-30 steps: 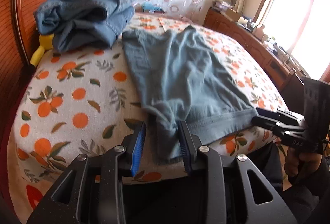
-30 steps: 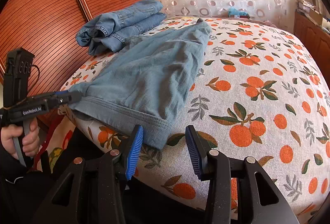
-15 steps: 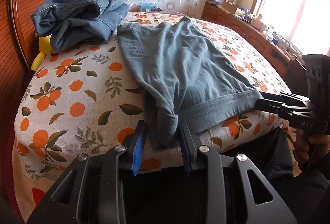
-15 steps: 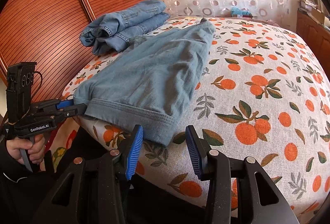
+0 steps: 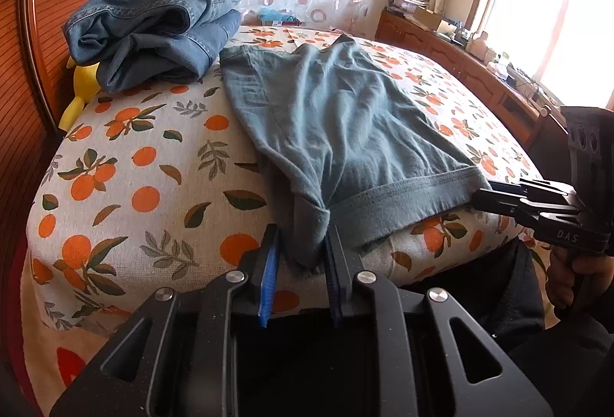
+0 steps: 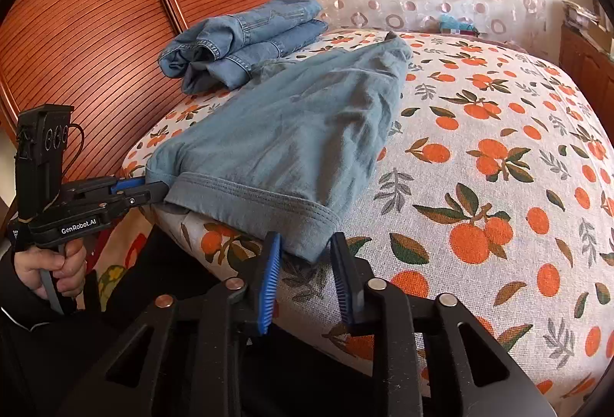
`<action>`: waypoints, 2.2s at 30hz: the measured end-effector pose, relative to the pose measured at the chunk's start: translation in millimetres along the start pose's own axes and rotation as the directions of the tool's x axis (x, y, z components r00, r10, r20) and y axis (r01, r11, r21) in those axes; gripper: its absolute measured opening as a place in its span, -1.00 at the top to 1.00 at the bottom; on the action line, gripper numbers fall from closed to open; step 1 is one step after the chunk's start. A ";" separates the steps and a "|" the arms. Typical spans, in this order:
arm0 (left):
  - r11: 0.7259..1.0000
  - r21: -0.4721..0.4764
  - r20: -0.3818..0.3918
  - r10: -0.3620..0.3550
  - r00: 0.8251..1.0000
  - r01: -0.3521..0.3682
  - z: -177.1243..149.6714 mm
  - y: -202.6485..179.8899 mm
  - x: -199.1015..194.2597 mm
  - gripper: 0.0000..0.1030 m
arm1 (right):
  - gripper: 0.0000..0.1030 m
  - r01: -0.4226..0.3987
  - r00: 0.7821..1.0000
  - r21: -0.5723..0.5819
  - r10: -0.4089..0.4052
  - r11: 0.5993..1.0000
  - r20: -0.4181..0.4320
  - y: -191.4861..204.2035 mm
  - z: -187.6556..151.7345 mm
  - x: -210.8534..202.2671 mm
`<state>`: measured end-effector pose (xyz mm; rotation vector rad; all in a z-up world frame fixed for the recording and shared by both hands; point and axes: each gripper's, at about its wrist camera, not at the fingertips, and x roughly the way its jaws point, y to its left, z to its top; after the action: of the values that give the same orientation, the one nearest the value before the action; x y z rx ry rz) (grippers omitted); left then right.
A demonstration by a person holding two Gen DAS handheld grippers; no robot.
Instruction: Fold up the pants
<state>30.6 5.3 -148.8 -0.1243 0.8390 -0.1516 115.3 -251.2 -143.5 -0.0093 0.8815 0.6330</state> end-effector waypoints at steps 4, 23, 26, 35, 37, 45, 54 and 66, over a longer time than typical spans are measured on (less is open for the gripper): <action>0.999 0.038 0.004 0.009 1.000 -0.009 -1.1 -4.2 0.7 0.54 | 0.58 0.000 1.000 0.003 0.000 1.000 0.005 -0.1 -0.5 0.7; 0.996 0.051 -0.002 -0.068 0.998 0.068 -3.5 -6.3 -16.9 0.83 | 0.82 -0.032 0.999 0.006 0.032 0.999 0.027 2.2 -3.2 -7.6; 0.996 0.038 0.012 -0.084 0.996 0.083 5.2 -4.7 -18.1 0.83 | 0.83 -0.037 0.998 0.003 0.037 0.999 0.047 1.6 4.5 -12.3; 0.996 0.001 0.085 -0.084 0.993 0.084 60.1 9.0 1.3 0.82 | 0.84 -0.009 0.989 -0.045 0.016 0.999 0.147 -10.1 64.6 -16.5; 0.997 0.009 0.098 -0.074 0.992 0.073 74.8 11.5 6.2 0.82 | 0.84 -0.002 0.988 -0.053 0.010 0.999 0.157 -12.9 77.8 -11.7; 0.999 0.038 0.092 -0.027 0.995 0.023 125.4 24.7 41.4 0.82 | 0.85 0.025 0.990 -0.069 -0.016 0.997 0.141 -30.5 127.1 37.9; 0.999 0.020 0.078 0.028 0.997 -0.030 140.0 36.3 66.6 0.77 | 0.84 0.073 0.992 -0.033 -0.069 0.997 0.101 -47.2 155.6 90.2; 1.000 0.003 0.074 -0.011 0.997 0.010 123.1 39.2 42.9 0.40 | 0.40 0.075 0.986 -0.042 -0.068 0.996 0.150 -39.3 142.7 69.5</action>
<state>154.2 42.0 -105.2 -0.1313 0.7640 -0.1570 270.3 -210.7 -110.7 -0.0365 0.7190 0.5795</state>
